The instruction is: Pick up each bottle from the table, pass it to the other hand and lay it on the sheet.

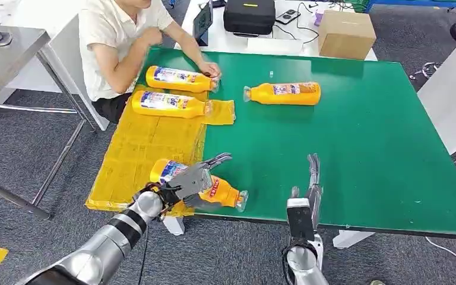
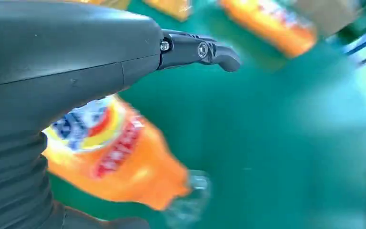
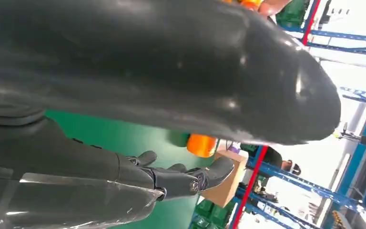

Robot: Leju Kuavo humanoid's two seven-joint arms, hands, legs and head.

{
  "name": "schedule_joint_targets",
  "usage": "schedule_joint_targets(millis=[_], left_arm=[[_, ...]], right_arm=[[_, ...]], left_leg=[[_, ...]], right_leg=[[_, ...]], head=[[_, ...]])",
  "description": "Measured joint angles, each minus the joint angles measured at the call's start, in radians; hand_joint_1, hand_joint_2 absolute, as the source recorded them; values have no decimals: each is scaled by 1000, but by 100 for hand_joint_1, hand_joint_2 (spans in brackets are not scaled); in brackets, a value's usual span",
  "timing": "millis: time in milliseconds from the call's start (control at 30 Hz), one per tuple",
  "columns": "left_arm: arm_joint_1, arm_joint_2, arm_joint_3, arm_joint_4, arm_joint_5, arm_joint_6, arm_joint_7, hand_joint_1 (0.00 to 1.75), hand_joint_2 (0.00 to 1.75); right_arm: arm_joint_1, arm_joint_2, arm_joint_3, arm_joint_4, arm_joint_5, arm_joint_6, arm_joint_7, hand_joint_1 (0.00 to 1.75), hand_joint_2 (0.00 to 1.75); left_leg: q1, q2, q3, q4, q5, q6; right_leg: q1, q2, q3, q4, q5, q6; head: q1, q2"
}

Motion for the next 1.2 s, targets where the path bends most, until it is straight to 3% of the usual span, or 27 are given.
schedule_joint_targets(millis=[267, 367, 400, 500, 567, 700, 933, 1200], left_arm=[[109, -25, -18, -246, 37, 134, -59, 0, 175], [146, -35, -28, -326, 69, 138, -75, 0, 175], [156, -40, -37, -353, 69, 147, -74, 0, 175], [181, -47, -56, -419, 66, 173, -76, 0, 175], [197, -48, -70, -455, 62, 205, -77, 0, 175], [276, -86, -109, -527, 221, 271, 37, 0, 175], [353, -86, -249, -580, 349, 368, 26, 0, 175], [366, -82, -283, -619, 316, 418, 6, 0, 175]], right_arm=[[43, -3, -16, -80, 253, -47, -1, 0, 0], [52, -3, -57, -98, 531, -48, -1, 0, 0], [53, -4, -75, -99, 615, -49, -1, 0, 175], [52, -8, -104, -99, 684, -49, 14, 0, 175], [40, -33, -113, -92, 765, -49, 104, 0, 175], [-2, -145, -147, -70, 890, -49, 257, 0, 175], [-62, -350, -160, 24, 931, -9, 393, 0, 175], [-85, -426, -147, 90, 973, 38, 468, 0, 175]], left_leg=[[0, 0, -3, 0, 0, 0], [0, 0, -3, 0, 0, 0], [0, 0, -3, 0, 0, 0], [0, 0, -4, 0, 0, 0], [0, 0, -4, 0, 0, 0], [-3, -1, -4, 0, 0, 1], [-7, -1, -5, 0, -2, 3], [-6, -1, -5, 0, -1, 4]], right_leg=[[0, 0, -3, 0, 0, 0], [0, 1, -4, 0, 0, 0], [0, 1, -4, 0, 0, 0], [0, -1, -4, 0, 0, 0], [0, 0, -4, 0, 0, 0], [-2, -1, -3, -1, 0, 0], [-5, -1, -4, -1, 0, 2], [-4, -1, -5, -1, 0, 2]], head=[[0, 0], [0, 0], [0, 0], [0, 0], [0, 0], [0, 0], [0, 0], [-1, 0]])
